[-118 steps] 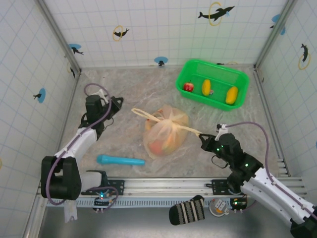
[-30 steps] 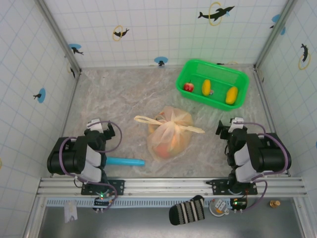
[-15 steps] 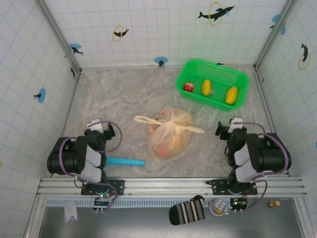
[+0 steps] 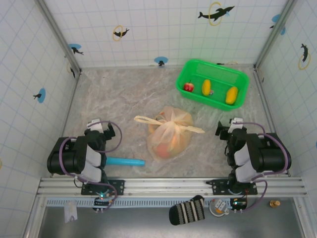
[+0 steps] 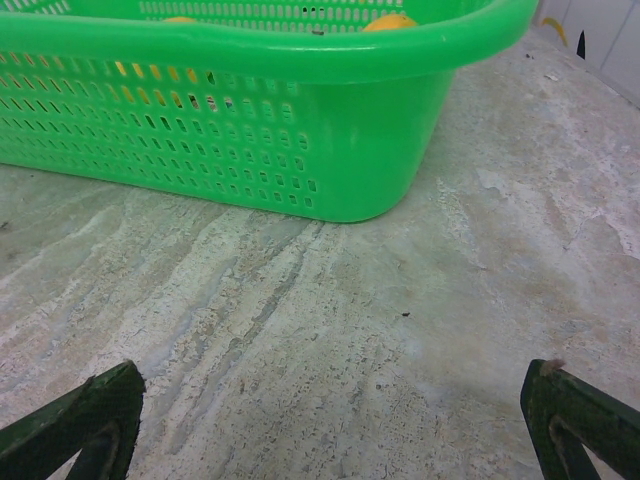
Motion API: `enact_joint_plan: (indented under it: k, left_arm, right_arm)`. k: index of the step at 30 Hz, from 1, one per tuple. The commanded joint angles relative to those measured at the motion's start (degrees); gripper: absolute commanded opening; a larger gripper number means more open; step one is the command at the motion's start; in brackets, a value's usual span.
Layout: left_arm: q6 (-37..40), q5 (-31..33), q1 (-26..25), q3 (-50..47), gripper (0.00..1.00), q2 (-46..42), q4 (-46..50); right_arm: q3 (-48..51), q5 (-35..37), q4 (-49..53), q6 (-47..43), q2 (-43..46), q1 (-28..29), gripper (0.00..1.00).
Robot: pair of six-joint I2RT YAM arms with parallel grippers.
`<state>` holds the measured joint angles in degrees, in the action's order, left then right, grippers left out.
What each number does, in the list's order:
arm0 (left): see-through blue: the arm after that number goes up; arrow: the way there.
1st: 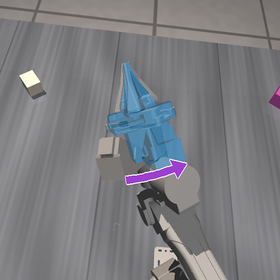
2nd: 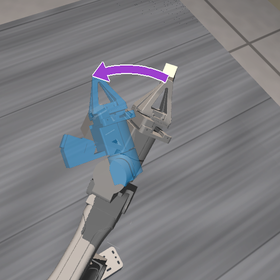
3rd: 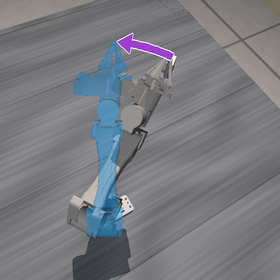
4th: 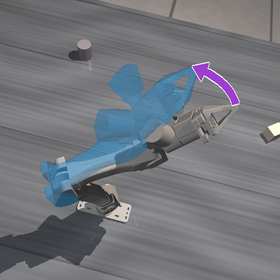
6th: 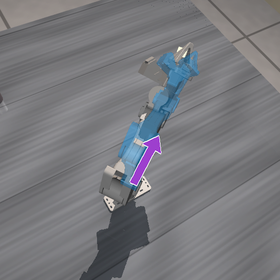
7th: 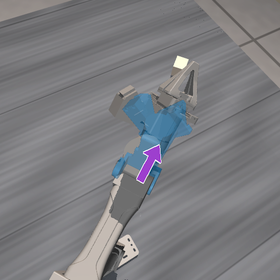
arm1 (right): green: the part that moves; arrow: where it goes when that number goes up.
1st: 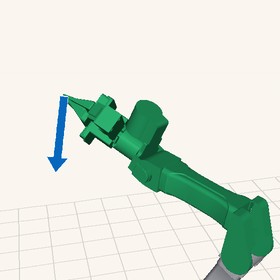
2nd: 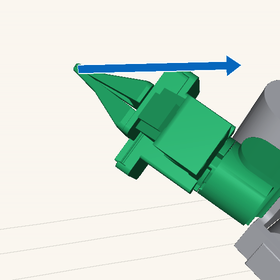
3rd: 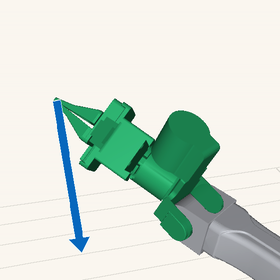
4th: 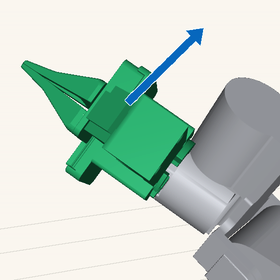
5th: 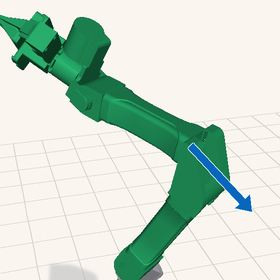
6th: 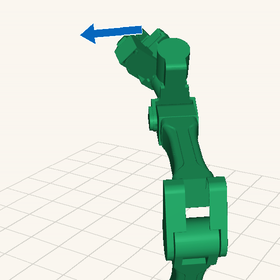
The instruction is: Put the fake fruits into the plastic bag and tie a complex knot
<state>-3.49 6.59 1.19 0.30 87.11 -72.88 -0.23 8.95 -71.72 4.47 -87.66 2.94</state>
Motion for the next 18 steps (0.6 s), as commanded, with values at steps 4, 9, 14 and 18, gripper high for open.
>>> enact_joint_plan:
  k: [4, 9, 14, 18]
  left_arm:
    - [-0.82, -0.79, 0.26, -0.3, 0.98, -0.36, -0.42]
    - [-0.84, -0.79, 0.29, -0.3, 0.98, -0.43, -0.42]
    - [-0.95, -0.96, 0.38, 0.05, 0.98, -0.27, 0.05]
    - [-0.84, -1.05, 0.4, -0.28, 0.98, -0.5, -0.24]
  right_arm:
    - [0.23, 0.0, -0.2, -0.27, 0.73, -0.22, 1.0]
    - [0.23, -0.07, -0.2, -0.33, 0.73, -0.22, 1.0]
    - [0.23, 0.01, -0.22, -0.29, 0.71, -0.22, 0.99]
    - [0.23, -0.03, -0.24, -0.32, 0.73, -0.22, 1.0]
